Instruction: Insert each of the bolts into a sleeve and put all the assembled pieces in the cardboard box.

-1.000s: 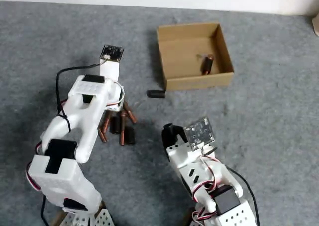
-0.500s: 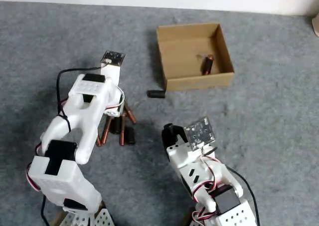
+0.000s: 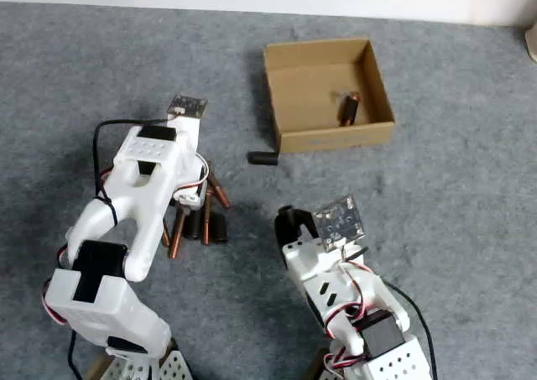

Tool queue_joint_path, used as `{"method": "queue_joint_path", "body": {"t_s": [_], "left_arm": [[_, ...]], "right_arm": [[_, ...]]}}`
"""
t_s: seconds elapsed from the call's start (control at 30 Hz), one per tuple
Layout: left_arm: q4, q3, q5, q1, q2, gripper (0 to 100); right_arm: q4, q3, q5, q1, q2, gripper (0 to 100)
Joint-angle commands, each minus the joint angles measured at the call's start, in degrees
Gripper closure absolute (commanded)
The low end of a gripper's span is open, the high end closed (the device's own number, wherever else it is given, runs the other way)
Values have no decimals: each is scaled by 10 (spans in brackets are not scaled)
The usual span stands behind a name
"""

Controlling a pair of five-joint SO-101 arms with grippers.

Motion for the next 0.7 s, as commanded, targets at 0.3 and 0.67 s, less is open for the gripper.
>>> {"method": "queue_joint_path", "body": {"t_s": [0.3, 0.67], "left_arm": [[97, -27, 2, -1, -84, 884], [60, 37, 3, 2, -15, 880]], "right_arm": [[-29, 4, 8, 25, 1, 995], [-29, 4, 8, 25, 0, 995]]}}
